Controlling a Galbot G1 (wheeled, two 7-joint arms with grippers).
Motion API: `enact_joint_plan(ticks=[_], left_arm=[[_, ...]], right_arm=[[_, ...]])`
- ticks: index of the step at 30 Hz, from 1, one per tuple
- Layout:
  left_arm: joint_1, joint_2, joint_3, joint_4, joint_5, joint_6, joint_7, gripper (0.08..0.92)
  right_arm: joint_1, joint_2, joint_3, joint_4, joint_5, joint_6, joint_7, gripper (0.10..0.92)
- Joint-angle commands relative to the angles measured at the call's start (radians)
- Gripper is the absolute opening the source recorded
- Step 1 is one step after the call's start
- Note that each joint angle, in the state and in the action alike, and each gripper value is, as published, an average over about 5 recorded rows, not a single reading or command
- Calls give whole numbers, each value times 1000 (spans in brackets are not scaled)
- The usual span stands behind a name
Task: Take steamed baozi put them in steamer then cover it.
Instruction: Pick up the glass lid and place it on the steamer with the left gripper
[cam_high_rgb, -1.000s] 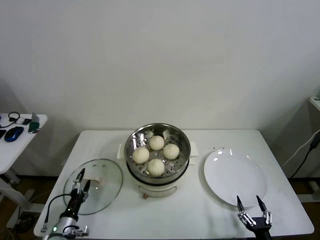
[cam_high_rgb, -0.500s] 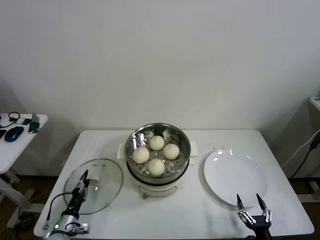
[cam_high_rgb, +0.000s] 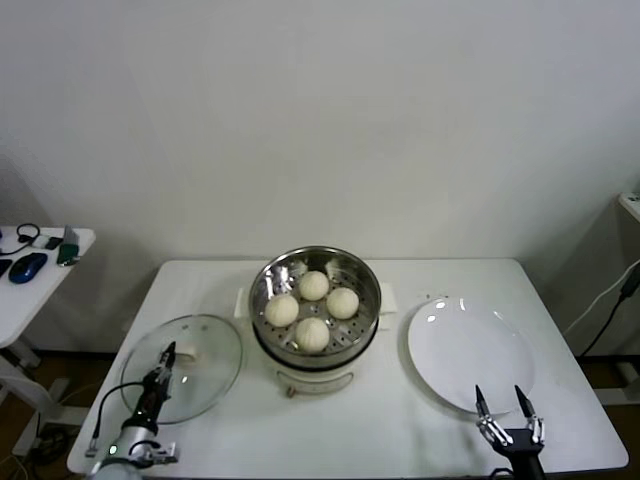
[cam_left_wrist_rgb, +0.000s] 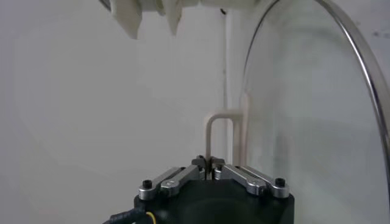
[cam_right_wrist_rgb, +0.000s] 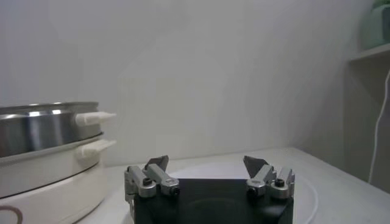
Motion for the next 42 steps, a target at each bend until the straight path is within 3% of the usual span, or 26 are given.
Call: enact_joint_plan(ticks=[1, 11, 15, 18, 23, 29, 34, 42], left_arm=[[40, 48, -6, -213, -179, 54, 80, 130], [174, 288, -15, -608, -435, 329, 309, 130], [145, 369, 45, -747, -462, 537, 404, 130], [61, 383, 147, -794, -441, 656, 439, 130], [-118, 350, 364, -791, -356, 802, 491, 130], [-283, 233, 616, -781, -168, 915, 612, 130], [-321, 119, 741, -750, -10, 920, 687, 130], [-332, -50, 843, -665, 160, 890, 726, 130]], right_arm=[[2, 6, 13, 5, -20, -12, 23, 823], [8, 36, 41, 23, -126, -43, 98, 823], [11, 42, 41, 28, -153, -54, 117, 823], [12, 43, 41, 32, -158, -53, 118, 823], [16, 45, 41, 43, -159, -49, 114, 823], [38, 47, 42, 39, -157, -45, 110, 823], [60, 45, 40, 24, -157, -48, 110, 823], [84, 47, 28, 7, -160, -52, 109, 823]])
